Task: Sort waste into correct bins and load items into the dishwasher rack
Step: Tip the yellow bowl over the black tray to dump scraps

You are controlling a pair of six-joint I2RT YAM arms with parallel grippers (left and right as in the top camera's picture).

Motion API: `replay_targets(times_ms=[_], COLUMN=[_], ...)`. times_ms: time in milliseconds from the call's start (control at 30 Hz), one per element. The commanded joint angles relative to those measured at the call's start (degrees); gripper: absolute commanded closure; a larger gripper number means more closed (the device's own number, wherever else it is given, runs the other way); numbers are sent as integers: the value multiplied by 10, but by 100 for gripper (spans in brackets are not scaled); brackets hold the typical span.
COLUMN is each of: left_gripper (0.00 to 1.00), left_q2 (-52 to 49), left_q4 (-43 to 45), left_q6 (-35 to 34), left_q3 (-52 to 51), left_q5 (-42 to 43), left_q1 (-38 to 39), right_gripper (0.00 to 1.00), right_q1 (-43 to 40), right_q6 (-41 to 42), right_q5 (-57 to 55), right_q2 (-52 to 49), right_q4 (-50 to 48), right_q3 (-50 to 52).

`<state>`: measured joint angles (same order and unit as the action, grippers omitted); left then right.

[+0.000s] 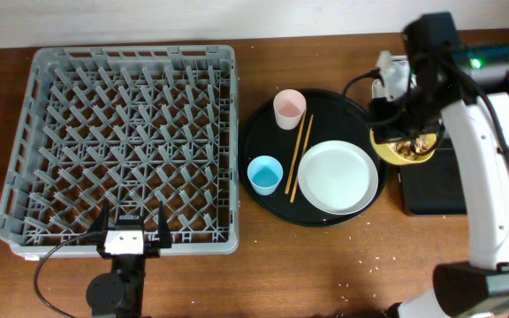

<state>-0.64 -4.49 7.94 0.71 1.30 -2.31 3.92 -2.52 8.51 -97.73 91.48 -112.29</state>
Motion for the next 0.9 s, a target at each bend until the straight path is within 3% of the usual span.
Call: replay_targets(times_ms=[0, 333, 533, 867], left_gripper=[0, 0, 0, 0], left_q2=[3, 3, 3, 3], left_q4=[-2, -2, -2, -2], left_q6=[8, 8, 8, 8], left_q3=[-2, -2, -2, -2], left_q5=[-1, -1, -1, -1], left_q1=[3, 3, 3, 3], right_gripper=[96, 96, 96, 96], right_q1=[-44, -279, -433, -563], right_q6=[-49, -169, -271, -277], right_q5=[74, 384, 528, 735], right_q2=[19, 19, 19, 18], right_q4=[-51, -204, -210, -382], right_q3=[100, 282, 339, 495])
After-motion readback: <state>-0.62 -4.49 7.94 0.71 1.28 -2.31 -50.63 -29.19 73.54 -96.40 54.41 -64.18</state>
